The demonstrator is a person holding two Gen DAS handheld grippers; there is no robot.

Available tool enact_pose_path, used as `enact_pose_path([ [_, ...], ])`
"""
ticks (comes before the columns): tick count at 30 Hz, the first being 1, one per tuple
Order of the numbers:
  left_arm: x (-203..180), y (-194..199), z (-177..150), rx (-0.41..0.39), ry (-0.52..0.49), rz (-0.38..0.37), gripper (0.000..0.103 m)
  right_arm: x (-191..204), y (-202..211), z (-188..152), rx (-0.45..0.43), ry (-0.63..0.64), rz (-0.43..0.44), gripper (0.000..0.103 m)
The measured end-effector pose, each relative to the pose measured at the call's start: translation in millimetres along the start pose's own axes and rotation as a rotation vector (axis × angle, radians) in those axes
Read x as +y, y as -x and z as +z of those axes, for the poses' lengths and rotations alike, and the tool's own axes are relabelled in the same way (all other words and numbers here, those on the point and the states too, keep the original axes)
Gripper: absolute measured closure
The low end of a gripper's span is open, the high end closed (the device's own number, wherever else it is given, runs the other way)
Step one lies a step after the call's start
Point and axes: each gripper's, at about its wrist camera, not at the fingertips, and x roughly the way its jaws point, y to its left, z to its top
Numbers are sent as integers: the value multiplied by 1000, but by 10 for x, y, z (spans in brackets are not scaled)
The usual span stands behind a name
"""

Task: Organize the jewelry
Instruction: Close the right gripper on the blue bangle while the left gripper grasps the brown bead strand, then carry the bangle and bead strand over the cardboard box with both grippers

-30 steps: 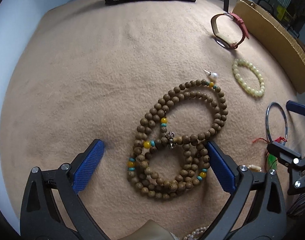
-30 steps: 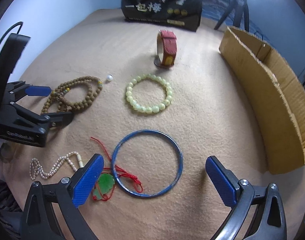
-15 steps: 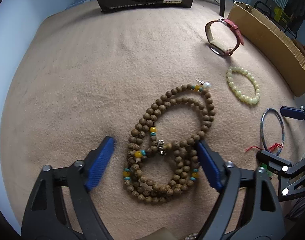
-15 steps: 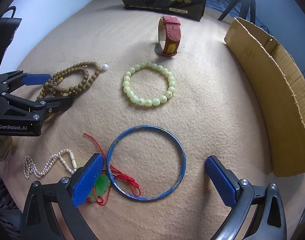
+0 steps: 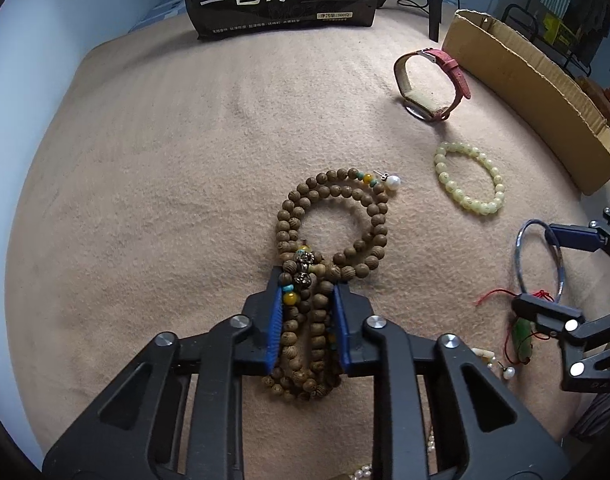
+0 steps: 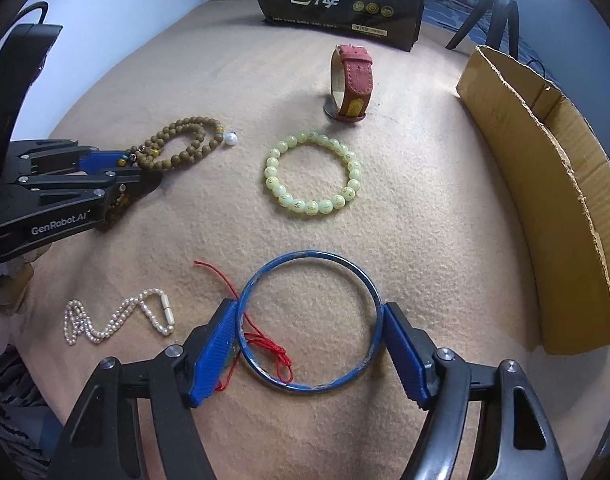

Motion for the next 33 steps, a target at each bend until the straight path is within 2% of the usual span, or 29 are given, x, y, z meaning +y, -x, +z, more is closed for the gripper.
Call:
enact_pose_path([
  [5,25,98,-46,-8,14,-8,91,-87,166,-42,-32,-41,28,29],
  [21,216,677,47,-131,120,-59,92,-264,596,-47,-147,-84,9,29],
  [33,179,1451,318,-296,142,-135,92,-528,902,32,-232,-132,-31,29],
])
